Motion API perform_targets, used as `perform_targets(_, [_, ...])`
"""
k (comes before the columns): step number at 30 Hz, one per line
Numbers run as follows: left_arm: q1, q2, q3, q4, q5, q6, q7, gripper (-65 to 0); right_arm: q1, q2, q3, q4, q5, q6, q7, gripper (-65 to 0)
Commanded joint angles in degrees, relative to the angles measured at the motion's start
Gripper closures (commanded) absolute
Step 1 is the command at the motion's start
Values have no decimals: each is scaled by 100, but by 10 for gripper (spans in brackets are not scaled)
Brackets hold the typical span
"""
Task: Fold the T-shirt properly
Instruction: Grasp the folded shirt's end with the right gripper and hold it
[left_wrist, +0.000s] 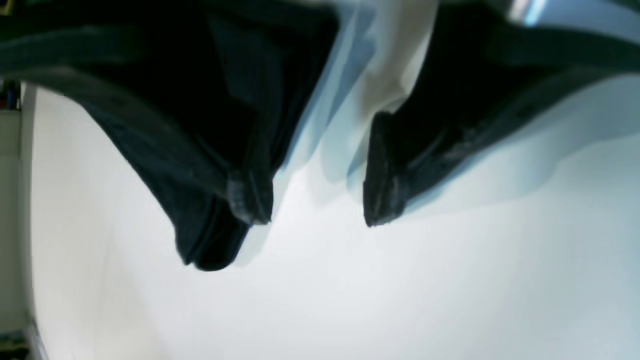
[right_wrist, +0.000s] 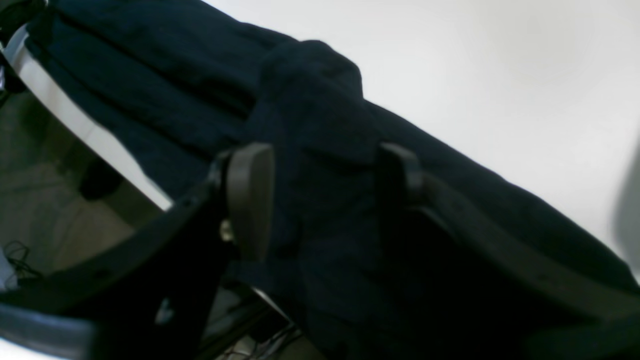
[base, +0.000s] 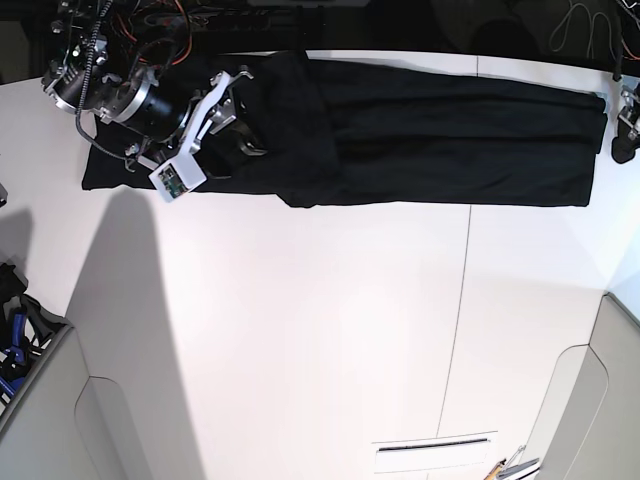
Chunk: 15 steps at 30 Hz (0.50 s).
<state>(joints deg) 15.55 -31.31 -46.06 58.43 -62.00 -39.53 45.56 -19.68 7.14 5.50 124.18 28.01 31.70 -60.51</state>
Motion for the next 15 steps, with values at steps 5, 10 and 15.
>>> perform_targets(5, [-2,-107,695,28,11,-47,9,-333,15,15,15,103,63,-37,155,-317])
perform_targets(10, [2,-109,719,55,-129,-47,450,-333,15,15,15,103,-46,-44,157,-317])
perform_targets(15, [2,-109,619,55,-973,-47,1241,-333,15,15,15,103,-105,-44,162,-317])
